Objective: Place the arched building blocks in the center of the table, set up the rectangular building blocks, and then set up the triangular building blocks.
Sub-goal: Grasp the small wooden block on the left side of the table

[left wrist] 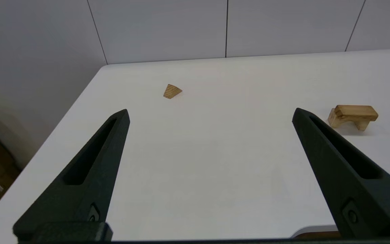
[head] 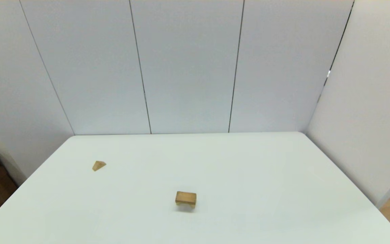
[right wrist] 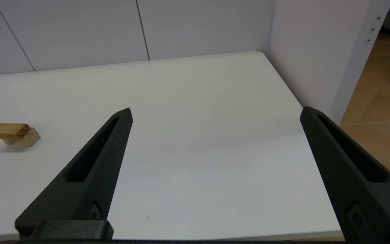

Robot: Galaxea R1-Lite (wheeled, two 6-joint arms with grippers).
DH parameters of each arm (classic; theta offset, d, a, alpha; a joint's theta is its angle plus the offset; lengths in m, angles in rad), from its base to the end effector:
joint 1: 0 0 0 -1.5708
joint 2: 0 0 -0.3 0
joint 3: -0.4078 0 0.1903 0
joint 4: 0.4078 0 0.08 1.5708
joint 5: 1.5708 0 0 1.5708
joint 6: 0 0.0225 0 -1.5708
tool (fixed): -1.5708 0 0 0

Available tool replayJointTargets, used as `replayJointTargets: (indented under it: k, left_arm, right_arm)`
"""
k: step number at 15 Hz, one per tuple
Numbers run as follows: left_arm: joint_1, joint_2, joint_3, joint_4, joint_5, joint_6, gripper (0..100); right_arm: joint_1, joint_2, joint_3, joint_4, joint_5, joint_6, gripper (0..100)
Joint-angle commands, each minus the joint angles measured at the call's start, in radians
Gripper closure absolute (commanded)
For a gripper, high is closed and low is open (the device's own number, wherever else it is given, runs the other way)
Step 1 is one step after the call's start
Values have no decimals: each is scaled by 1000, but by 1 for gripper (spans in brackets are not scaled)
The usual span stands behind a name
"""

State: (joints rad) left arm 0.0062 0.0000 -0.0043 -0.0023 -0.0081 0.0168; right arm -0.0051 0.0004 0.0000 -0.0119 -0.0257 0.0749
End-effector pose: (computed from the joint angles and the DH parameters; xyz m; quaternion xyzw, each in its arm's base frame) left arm -0.0231 -0.0003 0.0769 0.0084 -0.0033 -0.0009 1.0000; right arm -0.0228 -0.0005 0.0767 0.0375 -0.0063 -0.0152 0.9992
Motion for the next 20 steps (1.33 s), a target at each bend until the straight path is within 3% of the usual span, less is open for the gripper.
replayJointTargets:
  k: [1, 10, 14, 17, 20]
  left_arm:
    - [0, 0, -6, 2, -4, 5, 0]
    - [-3, 69, -276, 140, -1, 152, 0]
    - [-3, 270, -408, 220, 66, 152, 0]
    - [-49, 523, -550, 389, 69, 81, 0]
    - [-92, 742, -658, 458, 91, -38, 0]
  right_arm:
    - [-1, 0, 0, 0, 0, 0, 0]
    - [-1, 0, 0, 0, 0, 0, 0]
    - [1, 0, 0, 0, 0, 0, 0]
    - [1, 0, 0, 0, 0, 0, 0]
    - [1, 0, 0, 0, 0, 0, 0]
